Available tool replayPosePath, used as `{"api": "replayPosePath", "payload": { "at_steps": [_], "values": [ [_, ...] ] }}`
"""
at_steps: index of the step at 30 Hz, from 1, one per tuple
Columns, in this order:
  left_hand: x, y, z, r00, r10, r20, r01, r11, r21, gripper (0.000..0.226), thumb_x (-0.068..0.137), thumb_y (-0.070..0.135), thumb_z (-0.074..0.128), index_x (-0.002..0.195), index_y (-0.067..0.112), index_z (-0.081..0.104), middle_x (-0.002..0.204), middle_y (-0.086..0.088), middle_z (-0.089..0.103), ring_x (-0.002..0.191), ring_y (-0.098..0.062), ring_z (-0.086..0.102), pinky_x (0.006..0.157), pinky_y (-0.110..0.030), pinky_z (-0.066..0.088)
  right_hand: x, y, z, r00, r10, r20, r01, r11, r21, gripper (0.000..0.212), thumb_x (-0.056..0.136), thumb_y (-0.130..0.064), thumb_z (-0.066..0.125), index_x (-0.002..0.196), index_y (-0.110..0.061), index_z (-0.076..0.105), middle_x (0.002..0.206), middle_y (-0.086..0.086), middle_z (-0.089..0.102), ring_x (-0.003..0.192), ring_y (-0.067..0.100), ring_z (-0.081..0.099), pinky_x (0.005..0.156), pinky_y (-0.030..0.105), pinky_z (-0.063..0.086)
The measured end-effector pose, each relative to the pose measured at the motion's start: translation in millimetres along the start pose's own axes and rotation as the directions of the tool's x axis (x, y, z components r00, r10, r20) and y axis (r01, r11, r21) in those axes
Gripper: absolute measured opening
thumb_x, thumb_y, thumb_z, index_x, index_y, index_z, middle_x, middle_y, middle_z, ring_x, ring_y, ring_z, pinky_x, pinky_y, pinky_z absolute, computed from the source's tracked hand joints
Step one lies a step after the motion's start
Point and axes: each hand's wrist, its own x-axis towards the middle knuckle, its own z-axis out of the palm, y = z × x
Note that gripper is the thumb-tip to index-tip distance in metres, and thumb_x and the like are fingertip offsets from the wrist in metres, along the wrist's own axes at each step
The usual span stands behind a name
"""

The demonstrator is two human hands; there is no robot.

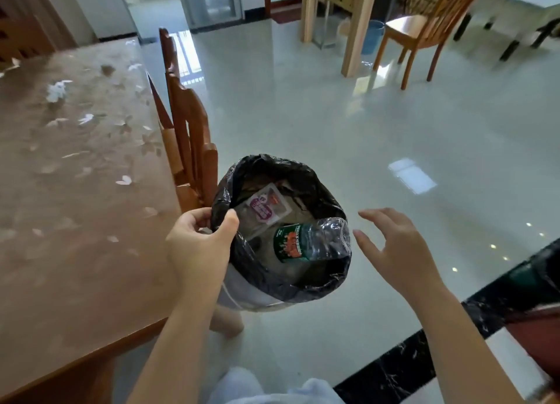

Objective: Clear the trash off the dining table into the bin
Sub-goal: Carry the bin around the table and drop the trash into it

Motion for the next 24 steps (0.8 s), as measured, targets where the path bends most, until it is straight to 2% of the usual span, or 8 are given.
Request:
{"api": "replayPosePath", "payload": {
  "at_steps": [3, 7, 11, 13, 18, 24],
  "values": [
    [9, 8, 42, 0.999, 0.005, 0.037, -0.005, 1.000, 0.003, 0.020, 0.070, 0.034, 0.073, 0.084, 0.022, 0.064, 0.074, 0.009, 0.065, 0.068, -0.010, 0.064, 0.061, -0.023, 0.051, 17, 27, -4, 0.999, 0.044, -0.004, -0.044, 0.999, -0.018, 0.031, 0.079, -0.019, 0.066, 0.109, -0.009, 0.061, 0.105, 0.011, 0.065, 0.101, 0.029, 0.056, 0.088, 0.040, 0.045],
    [40, 16, 99, 0.998, -0.019, 0.065, 0.017, 1.000, 0.025, 0.020, 0.070, 0.033, 0.074, 0.081, 0.020, 0.063, 0.067, 0.015, 0.061, 0.059, -0.003, 0.058, 0.047, -0.007, 0.040, 58, 58, -2, 0.994, 0.107, -0.013, -0.107, 0.994, -0.034, 0.032, 0.079, -0.018, 0.066, 0.108, -0.008, 0.061, 0.105, 0.012, 0.065, 0.100, 0.031, 0.057, 0.087, 0.041, 0.044],
    [87, 21, 161, 0.994, -0.021, 0.109, 0.020, 1.000, 0.014, 0.019, 0.069, 0.031, 0.074, 0.080, 0.020, 0.063, 0.066, 0.011, 0.062, 0.059, -0.006, 0.058, 0.053, -0.019, 0.043, 126, 79, 8, 0.992, 0.124, -0.019, -0.125, 0.990, -0.066, 0.031, 0.078, -0.016, 0.067, 0.107, -0.007, 0.062, 0.104, 0.012, 0.065, 0.098, 0.031, 0.057, 0.087, 0.041, 0.044],
    [116, 26, 193, 0.991, -0.023, 0.131, 0.021, 1.000, 0.017, 0.018, 0.069, 0.032, 0.074, 0.078, 0.023, 0.061, 0.065, 0.011, 0.061, 0.059, -0.005, 0.058, 0.052, -0.020, 0.044, 169, 86, 14, 0.993, 0.119, -0.017, -0.120, 0.989, -0.085, 0.031, 0.079, -0.017, 0.065, 0.108, -0.007, 0.061, 0.105, 0.012, 0.065, 0.099, 0.030, 0.057, 0.088, 0.041, 0.045],
    [195, 50, 258, 0.986, -0.020, 0.168, 0.012, 0.999, 0.050, 0.025, 0.069, 0.036, 0.073, 0.087, 0.023, 0.061, 0.071, 0.011, 0.061, 0.067, -0.007, 0.059, 0.061, -0.028, 0.050, 285, 87, 24, 0.994, 0.106, -0.015, -0.106, 0.990, -0.090, 0.030, 0.082, -0.019, 0.062, 0.110, -0.009, 0.060, 0.108, 0.010, 0.064, 0.102, 0.027, 0.055, 0.089, 0.038, 0.043],
    [277, 72, 316, 0.993, 0.041, 0.114, -0.045, 0.998, 0.036, 0.023, 0.070, 0.032, 0.072, 0.085, 0.027, 0.057, 0.073, 0.019, 0.056, 0.067, 0.003, 0.053, 0.055, -0.013, 0.037, 396, 87, 44, 0.999, 0.048, -0.007, -0.048, 0.997, -0.067, 0.029, 0.080, -0.017, 0.064, 0.108, -0.010, 0.061, 0.103, 0.008, 0.065, 0.098, 0.026, 0.057, 0.085, 0.029, 0.039]
  ]
}}
